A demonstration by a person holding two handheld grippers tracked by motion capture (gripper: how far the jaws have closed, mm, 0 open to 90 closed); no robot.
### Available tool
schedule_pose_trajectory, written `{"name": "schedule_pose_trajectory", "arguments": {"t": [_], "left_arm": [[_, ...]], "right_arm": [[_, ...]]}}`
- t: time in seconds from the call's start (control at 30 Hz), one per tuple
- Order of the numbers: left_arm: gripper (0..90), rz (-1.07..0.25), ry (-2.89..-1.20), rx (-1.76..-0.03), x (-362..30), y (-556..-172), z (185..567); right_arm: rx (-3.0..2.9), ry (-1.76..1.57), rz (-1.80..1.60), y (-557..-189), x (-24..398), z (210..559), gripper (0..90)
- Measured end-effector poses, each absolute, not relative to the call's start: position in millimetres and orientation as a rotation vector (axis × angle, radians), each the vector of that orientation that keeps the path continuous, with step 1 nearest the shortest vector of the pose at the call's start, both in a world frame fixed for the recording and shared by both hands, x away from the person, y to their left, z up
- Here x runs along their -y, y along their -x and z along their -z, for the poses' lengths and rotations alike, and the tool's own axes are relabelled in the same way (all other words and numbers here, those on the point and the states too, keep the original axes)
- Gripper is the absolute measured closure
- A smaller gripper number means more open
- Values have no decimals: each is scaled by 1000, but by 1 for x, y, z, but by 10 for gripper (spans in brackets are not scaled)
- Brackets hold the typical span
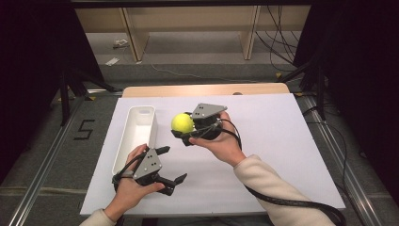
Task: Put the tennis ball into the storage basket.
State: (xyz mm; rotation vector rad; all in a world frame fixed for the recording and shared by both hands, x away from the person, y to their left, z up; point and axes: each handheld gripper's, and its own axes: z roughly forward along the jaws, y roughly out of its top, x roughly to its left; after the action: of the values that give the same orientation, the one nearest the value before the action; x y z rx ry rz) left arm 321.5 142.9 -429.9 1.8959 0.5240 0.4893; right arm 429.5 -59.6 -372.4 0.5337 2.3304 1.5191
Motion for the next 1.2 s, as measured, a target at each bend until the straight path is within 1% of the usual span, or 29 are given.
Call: {"name": "schedule_pose_trajectory", "arguments": {"t": [1.2], "left_arm": [[0, -488, -1893, -519, -143, -322, 429]], "right_arm": [[-2336, -512, -1511, -438, 44, 364, 269]]}}
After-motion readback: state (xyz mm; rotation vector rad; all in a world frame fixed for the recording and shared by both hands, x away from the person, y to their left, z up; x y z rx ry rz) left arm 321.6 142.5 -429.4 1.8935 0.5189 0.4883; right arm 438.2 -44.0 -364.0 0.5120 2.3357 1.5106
